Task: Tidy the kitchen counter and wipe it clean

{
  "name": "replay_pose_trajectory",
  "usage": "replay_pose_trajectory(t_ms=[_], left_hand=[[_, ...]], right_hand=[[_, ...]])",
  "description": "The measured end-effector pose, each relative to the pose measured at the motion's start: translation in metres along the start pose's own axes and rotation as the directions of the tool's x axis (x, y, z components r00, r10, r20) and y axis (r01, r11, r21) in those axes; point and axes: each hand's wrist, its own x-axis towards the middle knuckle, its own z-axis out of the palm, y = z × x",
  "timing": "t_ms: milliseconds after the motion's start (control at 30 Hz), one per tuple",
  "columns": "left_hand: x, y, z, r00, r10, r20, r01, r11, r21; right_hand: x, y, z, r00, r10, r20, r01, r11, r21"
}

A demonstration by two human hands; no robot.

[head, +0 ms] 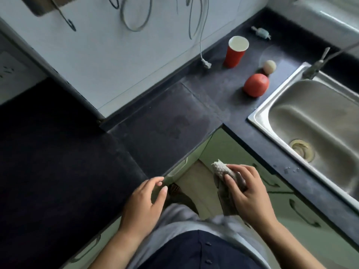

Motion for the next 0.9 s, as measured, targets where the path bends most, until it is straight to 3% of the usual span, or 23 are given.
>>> replay_pose_trajectory(t_ms=[200, 367, 633, 700, 800, 900], left_hand=[[0.074, 0.002, -0.015, 0.997, -0.054, -0.061, 0.057, 0.997, 0.054], [0.108, -0.001, -0.019, 0.986, -0.143, -0.084, 0.156, 0.97, 0.186], [0.124, -0.008, 0.018, 0.914, -0.383, -0.133, 0.403, 0.819, 0.409], [0.125, -0.009, 0.027, 0.89, -0.437, -0.131, 0.449, 0.787, 0.423], [0.126, -0.009, 0.035, 0.862, -0.486, -0.145, 0.501, 0.773, 0.39], [0.126, -0.009, 0.035, 0.855, -0.492, -0.161, 0.516, 0.786, 0.341]], right_hand=[[0.114, -0.052, 0.018, 0.971, -0.216, 0.105, 0.22, 0.975, -0.033], [0.178, -0.08, 0.046, 0.927, -0.295, 0.233, 0.318, 0.946, -0.069], [0.248, -0.1, 0.099, 0.734, -0.439, 0.518, 0.549, 0.833, -0.072], [0.258, -0.099, 0.113, 0.687, -0.44, 0.578, 0.589, 0.803, -0.09], [0.265, -0.099, 0.128, 0.607, -0.287, 0.741, 0.618, 0.757, -0.213], [0.263, -0.095, 0.126, 0.59, -0.265, 0.763, 0.639, 0.73, -0.241]])
